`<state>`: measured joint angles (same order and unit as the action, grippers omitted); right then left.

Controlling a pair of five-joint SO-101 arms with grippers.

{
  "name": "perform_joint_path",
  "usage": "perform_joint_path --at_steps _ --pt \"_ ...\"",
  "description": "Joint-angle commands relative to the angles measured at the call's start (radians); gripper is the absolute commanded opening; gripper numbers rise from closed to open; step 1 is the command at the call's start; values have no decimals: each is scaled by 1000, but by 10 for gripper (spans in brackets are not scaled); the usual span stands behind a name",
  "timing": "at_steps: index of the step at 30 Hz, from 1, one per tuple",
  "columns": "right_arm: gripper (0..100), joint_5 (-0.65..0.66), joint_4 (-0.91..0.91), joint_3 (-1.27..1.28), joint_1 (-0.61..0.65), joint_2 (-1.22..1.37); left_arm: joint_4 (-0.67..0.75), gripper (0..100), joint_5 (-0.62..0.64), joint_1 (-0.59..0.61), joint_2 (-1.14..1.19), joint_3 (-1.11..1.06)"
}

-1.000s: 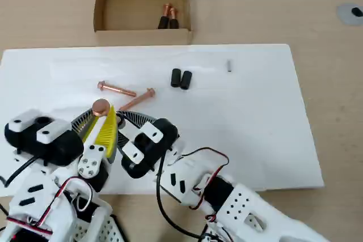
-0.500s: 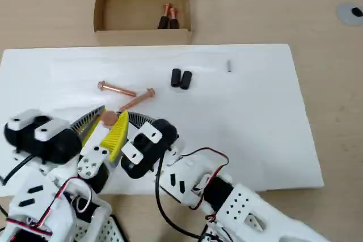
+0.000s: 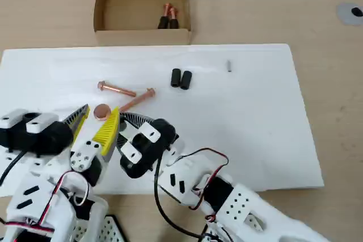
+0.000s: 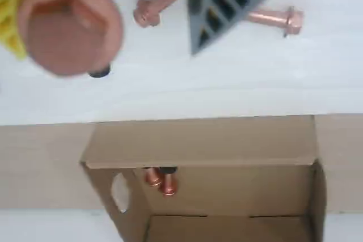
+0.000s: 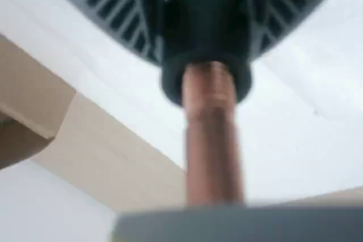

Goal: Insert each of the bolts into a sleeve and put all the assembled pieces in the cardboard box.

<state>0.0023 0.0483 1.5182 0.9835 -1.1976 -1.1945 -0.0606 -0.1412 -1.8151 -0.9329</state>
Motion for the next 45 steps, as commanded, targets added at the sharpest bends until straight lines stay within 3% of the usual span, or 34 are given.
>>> perform_joint_path --at_steps 1,16,23,28,34,39,45 --pt "9 2 -2 -13 -16 2 -28 201 8 11 1 89" --pt "9 6 -12 -28 -18 4 -273 202 75 -60 21 338" --pt "9 6 -126 -108 -56 4 -338 202 140 -54 197 623" --pt "9 6 -199 -202 -114 4 -338 202 138 86 311 786" --pt "9 6 -292 -334 -173 5 -338 202 94 163 409 911" --pt "9 6 -293 -452 -242 61 -338 202 95 265 461 859" --pt "9 -5 -293 -762 -406 394 -336 198 91 350 466 677"
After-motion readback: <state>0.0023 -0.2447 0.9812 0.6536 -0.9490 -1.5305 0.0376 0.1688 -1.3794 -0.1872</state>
